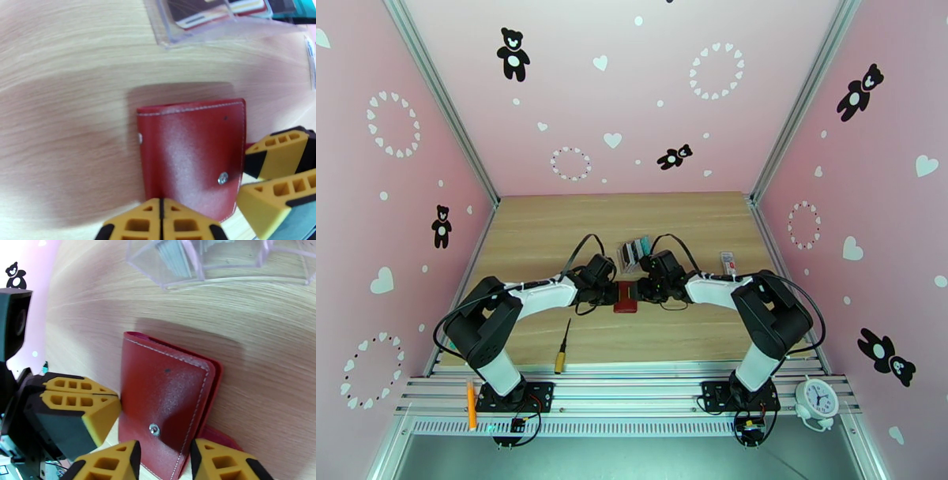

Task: Put the credit cards into the card holder

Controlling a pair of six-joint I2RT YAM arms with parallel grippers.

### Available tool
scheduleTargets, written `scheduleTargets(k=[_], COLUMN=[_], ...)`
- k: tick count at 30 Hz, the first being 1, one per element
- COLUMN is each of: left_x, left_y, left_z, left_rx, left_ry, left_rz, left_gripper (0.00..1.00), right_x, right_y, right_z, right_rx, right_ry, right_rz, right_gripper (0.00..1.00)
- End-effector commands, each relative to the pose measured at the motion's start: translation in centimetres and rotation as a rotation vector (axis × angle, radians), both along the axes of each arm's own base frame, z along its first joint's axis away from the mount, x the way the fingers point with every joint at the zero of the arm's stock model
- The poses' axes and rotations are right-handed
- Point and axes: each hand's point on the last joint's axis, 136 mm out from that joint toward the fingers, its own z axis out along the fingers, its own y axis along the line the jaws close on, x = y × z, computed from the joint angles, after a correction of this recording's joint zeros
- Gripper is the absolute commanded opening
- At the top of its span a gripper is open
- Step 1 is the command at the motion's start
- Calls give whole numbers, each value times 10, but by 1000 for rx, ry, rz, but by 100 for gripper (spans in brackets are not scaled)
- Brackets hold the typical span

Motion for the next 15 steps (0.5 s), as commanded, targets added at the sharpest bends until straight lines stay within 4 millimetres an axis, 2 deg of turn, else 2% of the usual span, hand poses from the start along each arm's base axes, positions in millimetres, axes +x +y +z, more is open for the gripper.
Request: scheduleTargets(k=[1,11,13,15], left_x=[-1,4,4,4], left_y=[3,8,11,13], left_z=[-3,12,15,21], left_rx=[-15,-37,-40,-42], left_ry=[13,-14,-18,-27], left_rz=[9,18,21,22], left_gripper=[26,36,42,52], right_x=[-2,-2,-2,-2], right_y=[6,11,13,15], right_z=[14,19,21,24], right_rx=[72,125,137,150], right_ry=[0,14,14,12], right_rz=[7,1,1,2], right_gripper=[39,39,39,39])
